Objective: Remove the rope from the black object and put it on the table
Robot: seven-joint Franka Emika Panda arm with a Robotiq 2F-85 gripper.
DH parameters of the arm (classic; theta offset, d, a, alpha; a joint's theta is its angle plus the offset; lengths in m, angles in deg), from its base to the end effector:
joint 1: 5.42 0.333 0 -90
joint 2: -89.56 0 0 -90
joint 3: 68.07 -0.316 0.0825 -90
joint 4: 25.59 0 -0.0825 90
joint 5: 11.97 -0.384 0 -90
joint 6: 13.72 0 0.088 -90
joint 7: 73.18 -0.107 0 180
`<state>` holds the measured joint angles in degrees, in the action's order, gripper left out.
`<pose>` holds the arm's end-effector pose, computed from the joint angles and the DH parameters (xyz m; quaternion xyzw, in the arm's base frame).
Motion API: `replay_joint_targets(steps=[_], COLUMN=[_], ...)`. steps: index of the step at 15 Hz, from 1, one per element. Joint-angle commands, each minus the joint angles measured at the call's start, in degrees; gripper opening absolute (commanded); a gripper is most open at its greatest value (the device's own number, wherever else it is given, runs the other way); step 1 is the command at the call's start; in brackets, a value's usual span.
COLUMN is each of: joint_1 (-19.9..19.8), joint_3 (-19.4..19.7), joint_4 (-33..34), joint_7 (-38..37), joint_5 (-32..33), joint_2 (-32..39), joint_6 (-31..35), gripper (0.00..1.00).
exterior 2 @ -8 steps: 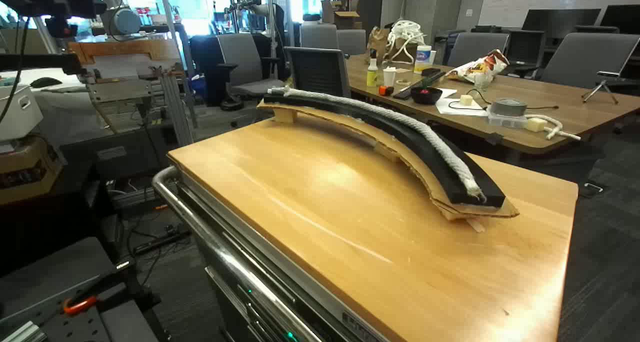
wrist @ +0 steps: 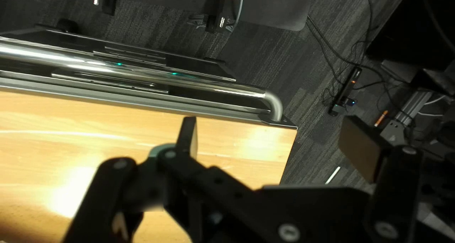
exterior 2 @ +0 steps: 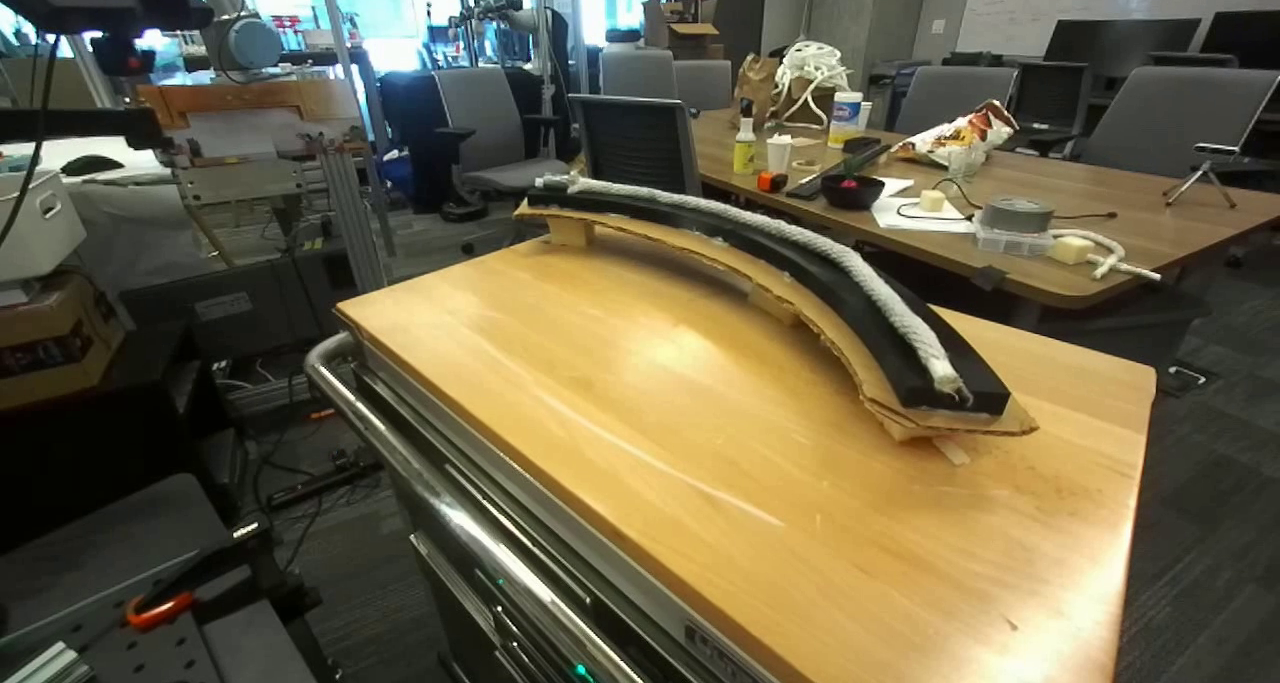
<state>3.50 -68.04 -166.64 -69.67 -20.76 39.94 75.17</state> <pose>0.2759 0.0599 0.5639 -0.9910 -0.1075 0.0257 0.0757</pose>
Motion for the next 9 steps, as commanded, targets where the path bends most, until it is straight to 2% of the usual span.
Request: replay_joint_targets(steps=[1,5,6,9], joint_1=[-2.0,-3.0,-1.6,-1.9], joint_3=[-1.4,-2.6,-7.8,-12.2], joint_4=[-0.2,-1.4,4.7,8.3], joint_7=[-0.6,0.5,-4.1,-5.6], joint_5=[-0.3,3.3,2.3,6.8], joint_2=[-0.2,-0.9,2.6,4.0], joint_6=[0.5,5.0,5.2,7.9], gripper=[1.0,1.0,1.0,1.0])
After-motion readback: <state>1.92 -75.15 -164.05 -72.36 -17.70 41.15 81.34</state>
